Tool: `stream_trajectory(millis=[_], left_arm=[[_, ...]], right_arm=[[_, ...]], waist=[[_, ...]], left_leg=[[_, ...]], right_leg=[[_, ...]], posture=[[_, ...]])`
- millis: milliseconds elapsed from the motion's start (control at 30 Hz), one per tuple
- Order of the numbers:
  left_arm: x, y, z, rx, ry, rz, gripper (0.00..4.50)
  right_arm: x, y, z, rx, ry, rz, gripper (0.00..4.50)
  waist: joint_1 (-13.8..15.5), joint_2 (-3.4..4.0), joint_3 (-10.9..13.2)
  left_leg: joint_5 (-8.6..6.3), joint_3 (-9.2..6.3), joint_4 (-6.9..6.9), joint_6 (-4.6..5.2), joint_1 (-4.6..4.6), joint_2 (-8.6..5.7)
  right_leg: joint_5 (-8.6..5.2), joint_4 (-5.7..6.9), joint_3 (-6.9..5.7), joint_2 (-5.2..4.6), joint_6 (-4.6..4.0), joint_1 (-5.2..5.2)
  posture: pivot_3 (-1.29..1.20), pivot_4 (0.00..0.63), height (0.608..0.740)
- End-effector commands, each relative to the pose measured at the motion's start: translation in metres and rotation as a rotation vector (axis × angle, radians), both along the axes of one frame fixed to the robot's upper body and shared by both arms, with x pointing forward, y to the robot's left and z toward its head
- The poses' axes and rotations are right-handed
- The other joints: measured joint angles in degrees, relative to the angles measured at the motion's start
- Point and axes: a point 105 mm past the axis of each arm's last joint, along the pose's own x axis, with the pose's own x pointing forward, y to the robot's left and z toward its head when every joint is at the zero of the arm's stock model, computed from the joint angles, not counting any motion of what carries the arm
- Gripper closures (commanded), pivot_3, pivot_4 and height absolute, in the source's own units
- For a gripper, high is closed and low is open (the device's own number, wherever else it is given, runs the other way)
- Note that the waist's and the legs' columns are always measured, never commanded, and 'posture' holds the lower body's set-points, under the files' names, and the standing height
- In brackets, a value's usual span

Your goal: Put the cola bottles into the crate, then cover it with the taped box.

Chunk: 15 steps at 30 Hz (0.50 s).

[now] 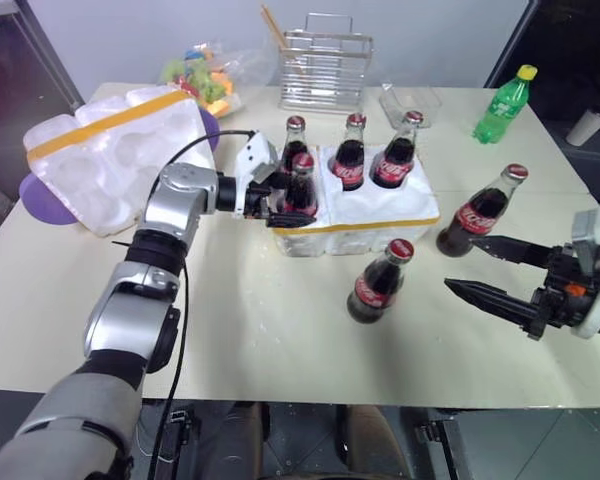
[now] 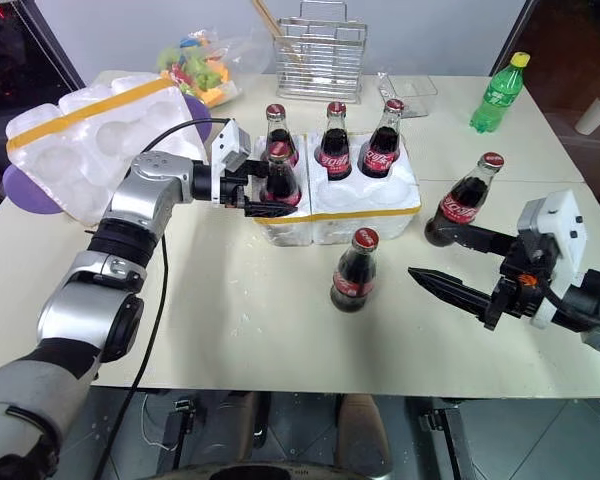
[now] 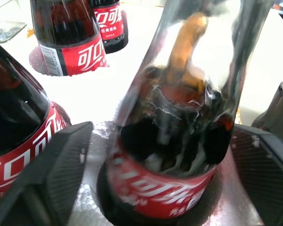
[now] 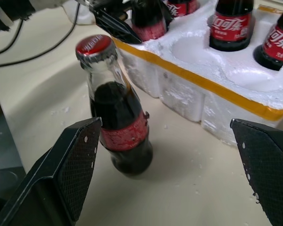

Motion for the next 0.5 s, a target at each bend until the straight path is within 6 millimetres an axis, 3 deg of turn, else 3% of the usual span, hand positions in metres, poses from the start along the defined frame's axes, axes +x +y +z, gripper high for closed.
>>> stream_trajectory(millis=[33, 100, 233, 300, 400, 500], left_arm=[[-0.004, 0.015, 0.024, -0.047, -0.037, 0.017, 0.06], [-0.014, 0.024, 0.038, -0.072, -0.027, -0.010, 0.06], [-0.063, 0.054, 0.080, -0.099, 0.030, -0.133, 0.06], [-0.089, 0.062, 0.089, -0.080, 0.084, -0.201, 0.06], [-0.126, 0.064, 0.083, -0.011, 0.150, -0.297, 0.06], [-0.136, 0.052, 0.062, 0.043, 0.133, -0.307, 0.06]], right_arm=[[-0.003, 0.007, -0.002, -0.038, -0.031, 0.037, 0.00], [-0.003, 0.008, -0.006, -0.046, -0.025, 0.047, 0.00], [-0.012, 0.014, -0.016, -0.034, 0.009, 0.109, 0.00], [-0.013, 0.014, -0.019, -0.019, 0.026, 0.115, 0.00], [-0.016, 0.022, -0.026, -0.030, 0.027, 0.155, 0.00], [-0.012, 0.030, -0.033, -0.015, 0.035, 0.178, 0.00]], waist=[[-0.1, 0.00, 0.0], [0.0, 0.00, 0.0], [-0.3, 0.00, 0.0], [-0.1, 0.03, 0.0], [0.0, 0.05, 0.0], [0.3, 0.05, 0.0]], left_leg=[[0.00, -0.01, -0.01, 0.00, 0.00, 0.00], [0.00, -0.02, -0.02, 0.00, 0.00, 0.00], [0.00, -0.04, -0.08, 0.00, -0.01, 0.02], [0.00, -0.05, -0.09, 0.00, 0.00, 0.02], [0.00, -0.03, -0.06, 0.00, 0.09, 0.02], [-0.01, -0.05, -0.05, -0.01, 0.32, 0.02]], right_leg=[[0.00, 0.01, 0.00, 0.00, 0.00, -0.01], [0.00, 0.02, 0.00, 0.01, 0.00, -0.02], [-0.01, 0.03, -0.01, 0.01, -0.01, -0.05], [-0.01, 0.03, -0.01, 0.01, 0.00, -0.03], [-0.02, -0.01, -0.01, 0.00, -0.01, 0.10], [-0.16, -0.08, -0.03, -0.01, -0.25, 0.38]], posture=[[0.00, 0.150, 0.739], [0.00, 0.150, 0.739], [0.00, 0.150, 0.739], [0.00, 0.150, 0.739], [0.00, 0.150, 0.739], [0.00, 0.150, 0.739]])
